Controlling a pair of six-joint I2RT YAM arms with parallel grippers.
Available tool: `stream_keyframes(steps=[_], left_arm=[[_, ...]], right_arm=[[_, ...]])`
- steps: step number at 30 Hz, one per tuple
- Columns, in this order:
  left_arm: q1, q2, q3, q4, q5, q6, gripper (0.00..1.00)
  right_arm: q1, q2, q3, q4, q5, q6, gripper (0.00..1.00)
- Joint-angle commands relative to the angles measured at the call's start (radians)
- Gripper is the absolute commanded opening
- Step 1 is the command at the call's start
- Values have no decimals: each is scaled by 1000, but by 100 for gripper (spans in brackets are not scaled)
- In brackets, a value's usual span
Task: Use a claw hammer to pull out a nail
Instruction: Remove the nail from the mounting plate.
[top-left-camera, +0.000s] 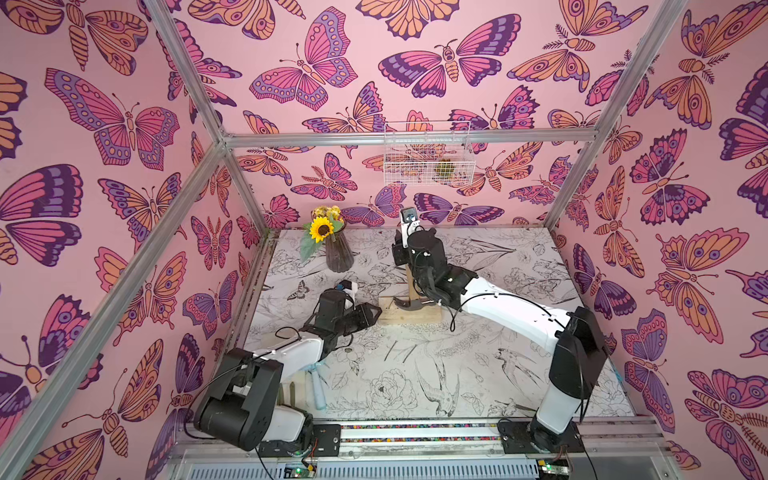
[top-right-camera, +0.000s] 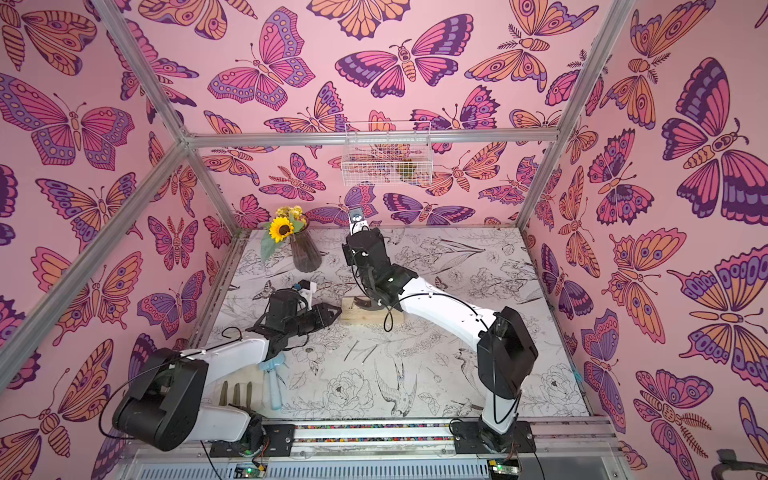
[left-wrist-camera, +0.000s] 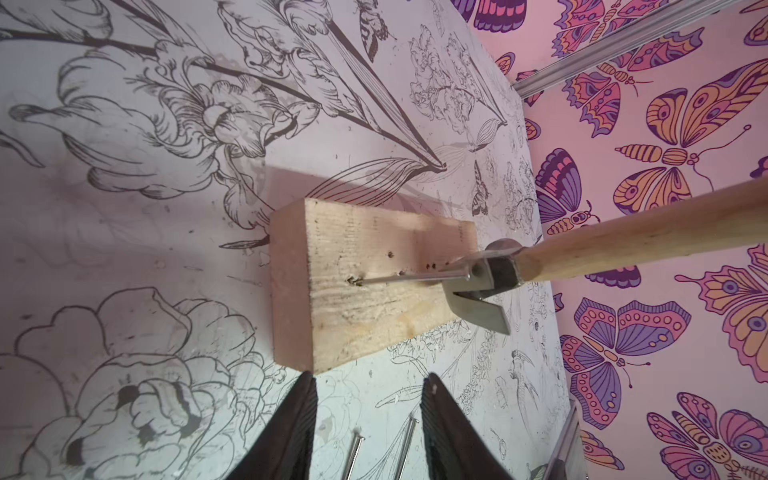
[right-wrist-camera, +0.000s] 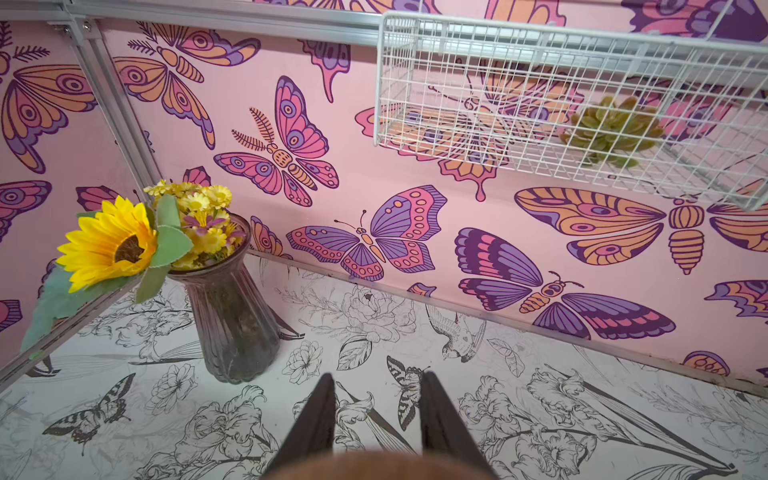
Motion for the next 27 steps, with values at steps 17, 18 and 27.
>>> stream_keyframes(steps=[17,18,27], left_arm=[[53,166,103,84,132,40,43],[53,170,106,84,135,42,43],[53,223,123,84,137,56,41]], right_arm=[[29,31,118,71,72,-84,0],[31,37,124,70,73,-89,0],[50,84,177,66,78,-102,0]])
